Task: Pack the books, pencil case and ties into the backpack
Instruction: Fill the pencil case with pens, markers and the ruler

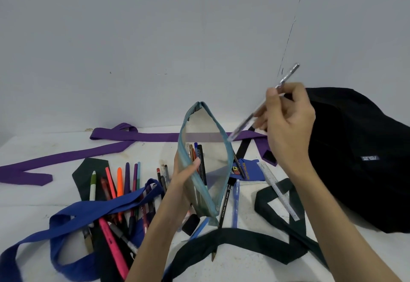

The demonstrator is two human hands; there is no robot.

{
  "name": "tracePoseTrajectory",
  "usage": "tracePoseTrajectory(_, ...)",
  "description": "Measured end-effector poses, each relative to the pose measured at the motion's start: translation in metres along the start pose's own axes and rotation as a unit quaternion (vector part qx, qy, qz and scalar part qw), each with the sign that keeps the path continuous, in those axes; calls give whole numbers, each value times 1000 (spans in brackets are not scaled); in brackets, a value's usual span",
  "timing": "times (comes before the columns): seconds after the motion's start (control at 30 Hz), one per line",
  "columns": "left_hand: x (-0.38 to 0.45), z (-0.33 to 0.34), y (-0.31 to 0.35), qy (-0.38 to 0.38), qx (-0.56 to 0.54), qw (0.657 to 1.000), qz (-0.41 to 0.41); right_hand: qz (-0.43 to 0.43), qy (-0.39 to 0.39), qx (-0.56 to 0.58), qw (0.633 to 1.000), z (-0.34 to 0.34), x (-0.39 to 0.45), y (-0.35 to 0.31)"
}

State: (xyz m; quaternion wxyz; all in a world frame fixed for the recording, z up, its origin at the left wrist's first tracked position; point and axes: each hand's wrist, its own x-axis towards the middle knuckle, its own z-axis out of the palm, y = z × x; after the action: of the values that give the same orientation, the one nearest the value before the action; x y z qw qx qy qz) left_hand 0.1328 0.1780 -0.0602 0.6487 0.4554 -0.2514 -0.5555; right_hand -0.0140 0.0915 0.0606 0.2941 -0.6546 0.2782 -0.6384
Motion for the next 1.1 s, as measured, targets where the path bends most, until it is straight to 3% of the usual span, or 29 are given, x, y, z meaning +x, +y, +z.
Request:
tracePoseTrajectory(0.1,-1,0,1,5,19,1000,0,59,-107,-13,992,15,-16,-4)
tracePoseTrajectory(0.23,0,1,1,5,28,1000,5,108,-289,-182,934,23,-31,9)
tracePoseTrajectory(0.3,1,1,0,11,35,999,-6,101,-265,-172,943,20,-28,12)
tracePoseTrajectory(0.4,2,-1,0,18,23,999,-41,122,-144,-112,976,12,-13,18)
tracePoseTrajectory(0.47,2,-1,0,23,11,999,-38,144,-116,-137,973,9,-5,38)
tracePoseTrajectory(0.53,2,-1,0,22,5,999,-24,183,-148,-210,949,10,-4,69)
tracePoseTrajectory(0.63,2,-2,-1,25,-3,999,-32,232,-243,-345,876,15,-13,115)
tracePoseTrajectory(0.7,1,-2,-2,29,-9,999,-35,235,-298,-419,825,20,-21,131)
tracePoseTrajectory(0.8,2,-2,-2,25,-8,999,-18,211,-337,-470,788,28,-30,142)
tracePoseTrajectory(1.0,4,-5,4,30,-3,999,11,312,-299,-418,799,35,-19,164)
tracePoseTrajectory(1.1,4,-6,3,40,-15,999,15,394,-219,-235,861,28,-6,143)
